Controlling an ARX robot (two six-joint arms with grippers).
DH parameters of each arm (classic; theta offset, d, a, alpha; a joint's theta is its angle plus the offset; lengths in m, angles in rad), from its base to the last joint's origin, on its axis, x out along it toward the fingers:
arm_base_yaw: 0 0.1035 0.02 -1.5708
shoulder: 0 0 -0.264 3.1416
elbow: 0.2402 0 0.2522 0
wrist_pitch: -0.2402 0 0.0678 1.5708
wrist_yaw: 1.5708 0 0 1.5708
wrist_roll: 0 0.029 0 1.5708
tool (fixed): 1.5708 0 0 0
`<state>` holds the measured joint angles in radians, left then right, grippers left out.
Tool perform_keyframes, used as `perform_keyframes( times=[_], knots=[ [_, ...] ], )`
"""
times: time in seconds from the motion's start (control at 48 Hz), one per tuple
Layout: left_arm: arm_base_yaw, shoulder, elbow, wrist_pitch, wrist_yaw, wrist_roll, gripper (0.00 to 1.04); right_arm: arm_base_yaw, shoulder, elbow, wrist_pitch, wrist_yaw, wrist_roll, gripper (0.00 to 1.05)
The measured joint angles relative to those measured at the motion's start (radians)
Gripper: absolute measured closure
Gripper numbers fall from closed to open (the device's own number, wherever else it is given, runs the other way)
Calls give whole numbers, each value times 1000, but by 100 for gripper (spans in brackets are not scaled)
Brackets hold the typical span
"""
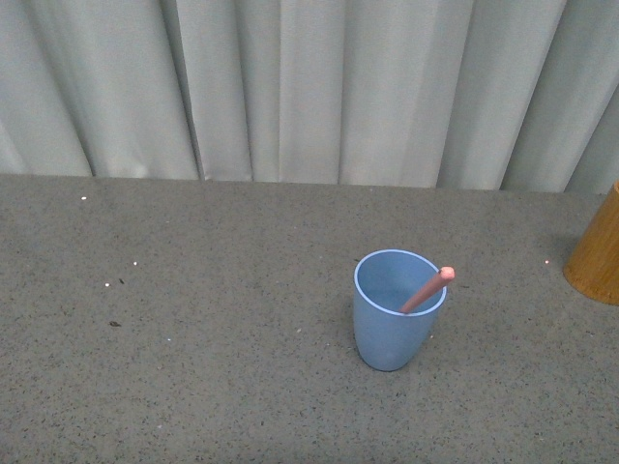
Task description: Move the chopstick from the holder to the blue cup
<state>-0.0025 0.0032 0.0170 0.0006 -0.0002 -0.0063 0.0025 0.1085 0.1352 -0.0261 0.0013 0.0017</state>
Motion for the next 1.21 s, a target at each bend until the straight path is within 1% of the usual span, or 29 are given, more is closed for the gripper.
perform_keyframes(
  times=[0.604,0.708,1.042,1.083,1.167,1.208],
  knots=[
    [0,0,0,0,0,0,7,0,-66,-89,16,0,0,104],
    [0,0,0,0,0,0,7,0,-102,-129,23,0,0,104],
    [0,0,0,0,0,0,7,0,-104,-129,23,0,-2,103],
    [0,0,0,0,0,0,7,0,-104,-129,23,0,-2,99],
    [0,0,0,0,0,0,7,0,-104,-129,23,0,-2,85],
    [0,0,0,0,0,0,7,0,-104,-129,23,0,-2,76]
  ],
)
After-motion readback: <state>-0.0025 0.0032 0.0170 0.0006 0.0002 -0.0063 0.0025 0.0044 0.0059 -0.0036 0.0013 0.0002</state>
